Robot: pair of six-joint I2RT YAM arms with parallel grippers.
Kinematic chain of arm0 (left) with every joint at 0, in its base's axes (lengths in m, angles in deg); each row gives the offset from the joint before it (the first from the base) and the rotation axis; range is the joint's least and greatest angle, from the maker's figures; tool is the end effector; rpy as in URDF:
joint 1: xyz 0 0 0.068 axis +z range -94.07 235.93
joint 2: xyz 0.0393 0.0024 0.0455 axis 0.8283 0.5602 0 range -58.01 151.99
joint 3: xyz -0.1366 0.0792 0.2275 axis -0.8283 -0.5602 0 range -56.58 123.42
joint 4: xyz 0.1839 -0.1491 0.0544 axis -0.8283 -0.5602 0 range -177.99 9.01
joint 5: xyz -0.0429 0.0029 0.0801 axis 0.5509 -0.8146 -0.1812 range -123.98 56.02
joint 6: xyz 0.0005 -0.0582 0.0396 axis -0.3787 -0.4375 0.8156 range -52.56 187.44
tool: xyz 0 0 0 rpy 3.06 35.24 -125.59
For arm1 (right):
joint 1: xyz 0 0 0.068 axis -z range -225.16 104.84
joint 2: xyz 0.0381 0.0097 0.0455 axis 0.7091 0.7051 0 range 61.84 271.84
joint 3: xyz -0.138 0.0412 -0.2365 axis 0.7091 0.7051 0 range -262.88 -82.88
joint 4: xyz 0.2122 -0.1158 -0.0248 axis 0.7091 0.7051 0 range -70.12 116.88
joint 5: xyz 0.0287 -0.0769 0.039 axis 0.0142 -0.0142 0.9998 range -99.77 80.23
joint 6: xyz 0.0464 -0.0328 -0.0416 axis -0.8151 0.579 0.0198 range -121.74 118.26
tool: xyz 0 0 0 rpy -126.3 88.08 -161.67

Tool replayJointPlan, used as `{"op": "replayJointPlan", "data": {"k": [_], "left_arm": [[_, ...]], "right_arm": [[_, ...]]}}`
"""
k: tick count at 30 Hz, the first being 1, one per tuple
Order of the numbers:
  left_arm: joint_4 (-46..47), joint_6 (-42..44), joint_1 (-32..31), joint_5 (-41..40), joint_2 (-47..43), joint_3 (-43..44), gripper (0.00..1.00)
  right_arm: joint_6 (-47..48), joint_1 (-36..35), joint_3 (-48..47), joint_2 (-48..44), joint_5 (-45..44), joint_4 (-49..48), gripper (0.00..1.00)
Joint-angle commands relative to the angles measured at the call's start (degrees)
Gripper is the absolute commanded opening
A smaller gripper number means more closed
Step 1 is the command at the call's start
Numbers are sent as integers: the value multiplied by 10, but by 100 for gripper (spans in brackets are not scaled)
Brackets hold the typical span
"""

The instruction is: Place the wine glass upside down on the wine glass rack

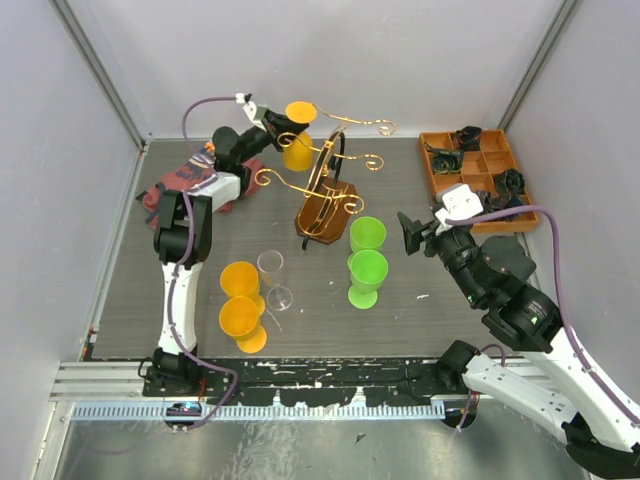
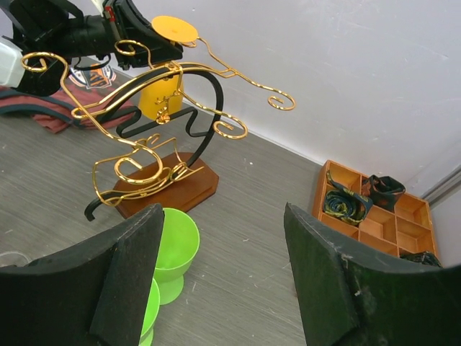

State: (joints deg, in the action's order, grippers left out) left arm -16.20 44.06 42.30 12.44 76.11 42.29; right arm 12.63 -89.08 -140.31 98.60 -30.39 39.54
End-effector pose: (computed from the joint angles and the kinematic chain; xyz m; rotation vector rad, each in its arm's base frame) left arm 0.4995 -0.1640 0.2812 0.6707 1.0956 -0.9842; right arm 0.1023 0.0703 0.4119 -0.4976 1.4738 0.1280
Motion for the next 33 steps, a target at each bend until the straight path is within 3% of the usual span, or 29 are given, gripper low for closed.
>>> {"op": "replayJointPlan", "data": {"k": [1, 25, 33], "left_arm": [[12, -6, -3, -13, 23, 36, 0], [-39, 9, -28, -37, 92, 131, 0], [9, -18, -29, -56, 103, 131, 0]], "right_arm": [[-10, -3, -24, -6, -24, -5, 73], [-20, -3, -14, 8, -52, -7, 73], [-19, -3, -8, 16, -57, -17, 74]]}}
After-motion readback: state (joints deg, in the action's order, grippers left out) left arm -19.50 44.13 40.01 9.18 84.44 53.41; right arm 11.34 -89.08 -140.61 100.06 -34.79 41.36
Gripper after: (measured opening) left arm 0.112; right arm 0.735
